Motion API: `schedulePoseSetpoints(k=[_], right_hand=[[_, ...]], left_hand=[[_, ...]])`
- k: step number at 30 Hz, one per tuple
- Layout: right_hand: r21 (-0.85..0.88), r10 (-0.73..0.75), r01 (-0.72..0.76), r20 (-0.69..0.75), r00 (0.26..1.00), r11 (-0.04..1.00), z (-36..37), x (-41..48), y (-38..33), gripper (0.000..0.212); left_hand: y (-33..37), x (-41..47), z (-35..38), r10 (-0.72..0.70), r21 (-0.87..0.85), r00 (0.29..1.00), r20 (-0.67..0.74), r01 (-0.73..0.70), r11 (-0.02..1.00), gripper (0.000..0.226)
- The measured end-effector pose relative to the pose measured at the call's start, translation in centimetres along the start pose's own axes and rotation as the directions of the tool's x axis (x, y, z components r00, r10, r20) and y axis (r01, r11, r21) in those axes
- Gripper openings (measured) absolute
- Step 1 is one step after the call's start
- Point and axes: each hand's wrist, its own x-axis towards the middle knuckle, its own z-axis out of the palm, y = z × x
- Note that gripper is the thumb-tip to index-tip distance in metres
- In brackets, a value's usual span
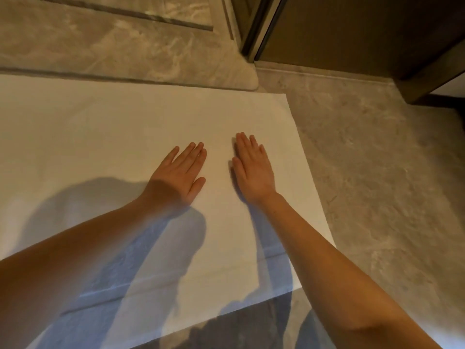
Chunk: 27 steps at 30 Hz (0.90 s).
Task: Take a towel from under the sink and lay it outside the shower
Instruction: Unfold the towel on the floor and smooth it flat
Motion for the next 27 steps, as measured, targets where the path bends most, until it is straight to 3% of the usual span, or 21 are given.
schedulePoseSetpoints(k=[3, 5, 11, 15, 18, 22, 24, 27], right_hand=[[0.016, -0.139, 0.138, 0.077, 0.987, 0.990, 1.7, 2.8, -2.9, 0.056], [0.005, -0.151, 0.151, 0.104, 0.983, 0.989, 1.6, 3.6, -1.0, 0.055], [-0.038, 0.152, -0.151, 0.017, 0.988, 0.988, -2.0, 4.4, 9.6, 0.054], [-0.066, 0.147, -0.146, 0.004, 0.989, 0.987, -1.8, 4.3, 10.4, 0.055], [-0.089, 0.143, -0.141, 0.018, 0.989, 0.986, -1.9, 4.4, 10.3, 0.056], [-0.137, 0.181, -0.180, -0.003, 0.983, 0.974, -2.0, 5.4, 8.7, 0.057], [-0.082, 0.079, -0.081, -0.036, 0.996, 0.993, -1.5, 7.0, 5.5, 0.057], [-0.013, -0.202, 0.202, 0.020, 0.979, 0.979, 0.1, 9.5, -0.3, 0.056]], left_hand=[[0.0, 0.0, 0.2, -0.012, 0.003, 1.000, 0.007, 0.012, 1.000, 0.062], [0.0, 0.0, 0.2, -0.018, 0.002, 1.000, 0.012, 0.018, 1.000, 0.062], [0.1, -0.2, -0.2, -0.015, -0.017, 1.000, 0.017, 0.016, 1.000, 0.062], [-0.4, 1.2, -0.2, -0.049, -0.045, 0.999, -0.015, 0.048, 0.998, 0.059], [-2.4, 4.6, -0.8, -0.091, 0.025, 0.995, -0.030, 0.092, 0.995, 0.063], [-4.5, 6.5, 0.0, -0.226, 0.068, 0.973, 0.035, 0.224, 0.972, 0.067], [-4.5, 6.5, 0.2, -0.229, 0.083, 0.973, 0.035, 0.225, 0.971, 0.069], [-4.5, 6.5, 0.0, -0.218, 0.079, 0.976, 0.022, 0.215, 0.973, 0.073]])
